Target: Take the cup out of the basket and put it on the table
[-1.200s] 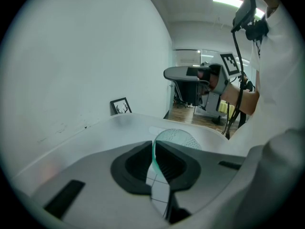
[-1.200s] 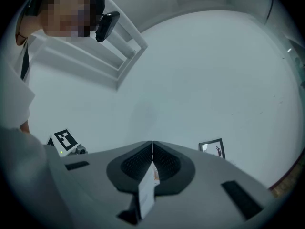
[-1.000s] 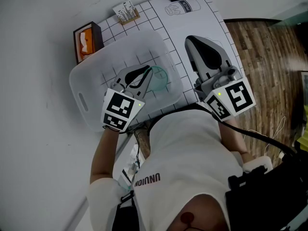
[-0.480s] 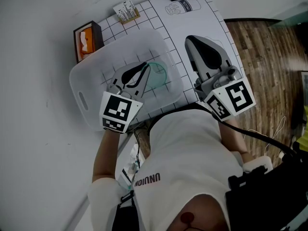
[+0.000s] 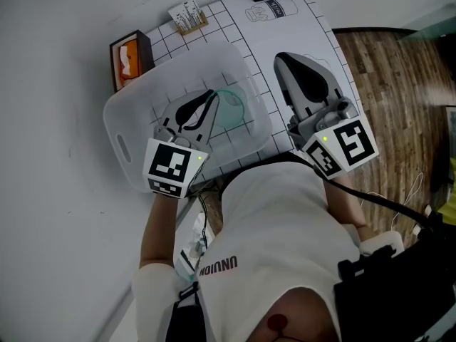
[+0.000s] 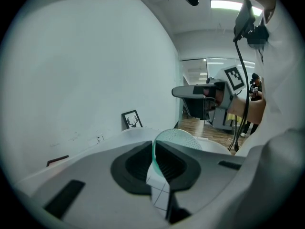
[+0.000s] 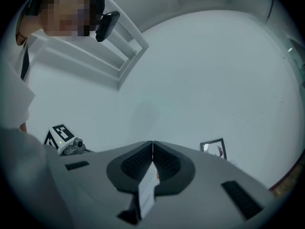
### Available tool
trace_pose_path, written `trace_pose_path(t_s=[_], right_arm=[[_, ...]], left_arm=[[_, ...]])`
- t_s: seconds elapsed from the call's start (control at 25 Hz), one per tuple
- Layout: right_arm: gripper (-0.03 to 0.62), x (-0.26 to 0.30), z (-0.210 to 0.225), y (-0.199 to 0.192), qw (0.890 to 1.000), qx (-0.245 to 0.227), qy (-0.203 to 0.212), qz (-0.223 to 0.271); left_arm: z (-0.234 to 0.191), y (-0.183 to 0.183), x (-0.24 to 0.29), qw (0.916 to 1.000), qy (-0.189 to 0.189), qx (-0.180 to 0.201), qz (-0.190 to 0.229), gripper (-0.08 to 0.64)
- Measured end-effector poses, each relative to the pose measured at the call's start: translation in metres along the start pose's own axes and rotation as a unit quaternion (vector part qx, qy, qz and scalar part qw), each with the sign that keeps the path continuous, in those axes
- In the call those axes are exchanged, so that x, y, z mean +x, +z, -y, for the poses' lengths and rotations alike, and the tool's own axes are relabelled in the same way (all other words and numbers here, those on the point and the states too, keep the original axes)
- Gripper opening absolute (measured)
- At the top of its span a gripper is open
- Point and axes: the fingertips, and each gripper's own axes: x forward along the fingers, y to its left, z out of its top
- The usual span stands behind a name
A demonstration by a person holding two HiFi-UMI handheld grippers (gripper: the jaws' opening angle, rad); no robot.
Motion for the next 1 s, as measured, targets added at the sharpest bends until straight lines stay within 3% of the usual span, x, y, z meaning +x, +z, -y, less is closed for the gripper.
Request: trace_pose_path(t_s=[1.0], right_arm=[[0.020, -0.001, -0.002, 0.001, 1.000, -0.001, 0.003, -0.001]], left_arm=[[-0.017, 0.024, -0.019, 0.9963, 0.055, -0.023, 0.062, 0.032]])
